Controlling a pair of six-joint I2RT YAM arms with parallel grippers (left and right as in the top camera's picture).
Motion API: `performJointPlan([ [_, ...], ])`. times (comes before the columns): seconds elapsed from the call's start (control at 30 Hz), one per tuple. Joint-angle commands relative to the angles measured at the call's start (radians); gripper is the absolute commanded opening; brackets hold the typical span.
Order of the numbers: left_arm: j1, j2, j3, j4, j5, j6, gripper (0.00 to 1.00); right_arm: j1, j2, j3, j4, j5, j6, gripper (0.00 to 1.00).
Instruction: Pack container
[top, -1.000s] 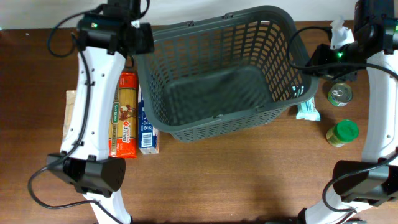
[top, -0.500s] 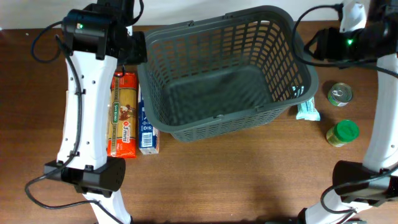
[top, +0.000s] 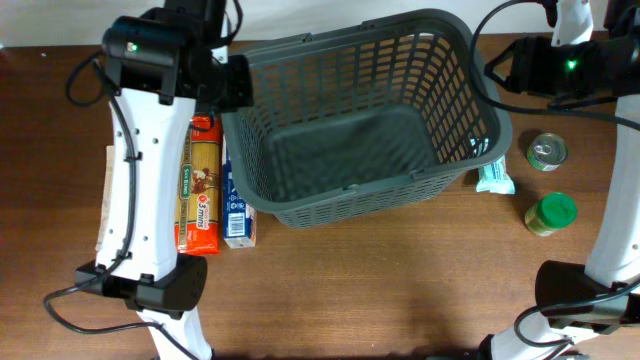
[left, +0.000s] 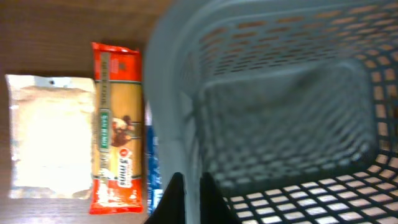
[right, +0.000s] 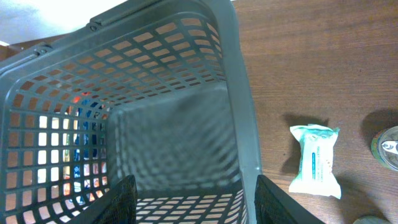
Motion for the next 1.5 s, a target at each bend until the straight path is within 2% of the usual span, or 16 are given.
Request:
performJointPlan([
  [0.0, -0.007, -0.036, 0.010, -0.003, 0.018, -0.064, 0.22, 0.005, -0.024, 0.019, -0.007, -0.021, -0.010, 0.55],
  [0.1, -0.007, -0.036, 0.010, -0.003, -0.018, -0.079, 0.39, 0.005, -0.024, 0.019, -0.016, -0.020, -0.030, 0.55],
  [0.2, -0.007, -0.036, 0.010, -0.003, -0.070, -0.087, 0.49, 0.005, -0.024, 0.019, -0.027, -0.020, -0.040, 0.55],
  [0.47, -0.007, -0.026, -0.016, -0.003, -0.100, -0.128, 0.53, 0.005, -0.024, 0.019, -0.037, -0.020, -0.040, 0.55],
  [0.53, -0.006, -0.024, -0.043, -0.003, -0.146, -0.146, 0.55, 0.005, -0.024, 0.019, -0.042, -0.020, -0.040, 0.55],
  [0.73, 0.019, -0.024, -0.141, 0.024, -0.144, -0.155, 0.56, 0.005, -0.024, 0.019, -0.051, -0.020, -0.040, 0.54],
  [0.8, 0.026, -0.024, -0.175, 0.042, -0.136, -0.151, 0.55, 0.005, -0.024, 0.019, -0.053, -0.020, -0.040, 0.54],
  [0.87, 0.029, -0.024, -0.206, 0.060, -0.133, -0.131, 0.50, 0.005, -0.024, 0.019, -0.054, -0.020, -0.040, 0.54],
  [1.1, 0.029, -0.024, -0.312, 0.142, -0.079, -0.098, 0.18, 0.005, -0.024, 0.019, -0.058, -0.020, -0.040, 0.54],
  [1.47, 0.034, -0.024, -0.332, 0.285, -0.068, 0.019, 0.16, 0.005, -0.024, 0.019, -0.060, -0.020, -0.040, 0.54],
])
